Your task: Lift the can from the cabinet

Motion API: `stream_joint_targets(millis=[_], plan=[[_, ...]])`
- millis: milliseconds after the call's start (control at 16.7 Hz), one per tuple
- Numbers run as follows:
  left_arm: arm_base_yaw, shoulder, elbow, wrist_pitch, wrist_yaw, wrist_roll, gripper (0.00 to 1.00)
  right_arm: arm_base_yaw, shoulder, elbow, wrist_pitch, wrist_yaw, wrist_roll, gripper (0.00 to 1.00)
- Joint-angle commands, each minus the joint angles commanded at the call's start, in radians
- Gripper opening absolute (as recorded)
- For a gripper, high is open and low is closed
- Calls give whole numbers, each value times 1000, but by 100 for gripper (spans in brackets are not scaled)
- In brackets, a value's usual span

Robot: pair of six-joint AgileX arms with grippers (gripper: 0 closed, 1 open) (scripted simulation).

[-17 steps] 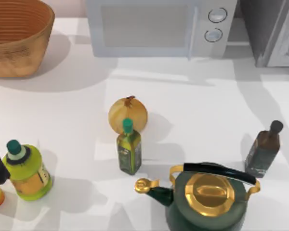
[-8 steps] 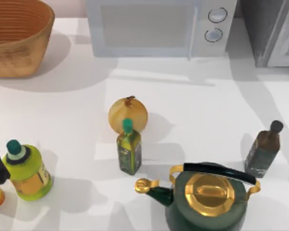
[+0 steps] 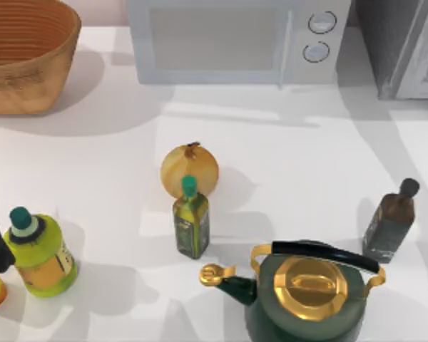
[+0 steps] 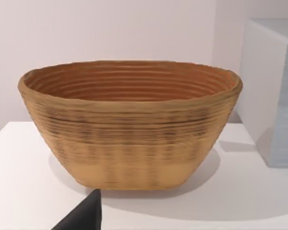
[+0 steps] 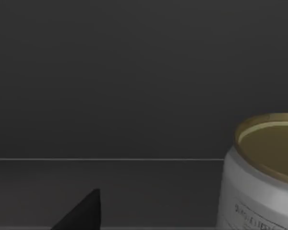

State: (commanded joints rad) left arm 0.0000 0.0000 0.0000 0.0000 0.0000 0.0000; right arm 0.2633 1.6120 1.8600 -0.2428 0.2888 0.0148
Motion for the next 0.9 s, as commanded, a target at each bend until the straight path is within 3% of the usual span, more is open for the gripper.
stream_joint_targets(millis=[60, 840, 900], plan=[[0, 0, 0, 0, 0, 0, 100, 0, 0, 0, 0, 0, 0, 100], [0, 0, 0, 0, 0, 0, 100, 0, 0, 0, 0, 0, 0, 2], [0, 0, 0, 0, 0, 0, 100, 0, 0, 0, 0, 0, 0, 0]])
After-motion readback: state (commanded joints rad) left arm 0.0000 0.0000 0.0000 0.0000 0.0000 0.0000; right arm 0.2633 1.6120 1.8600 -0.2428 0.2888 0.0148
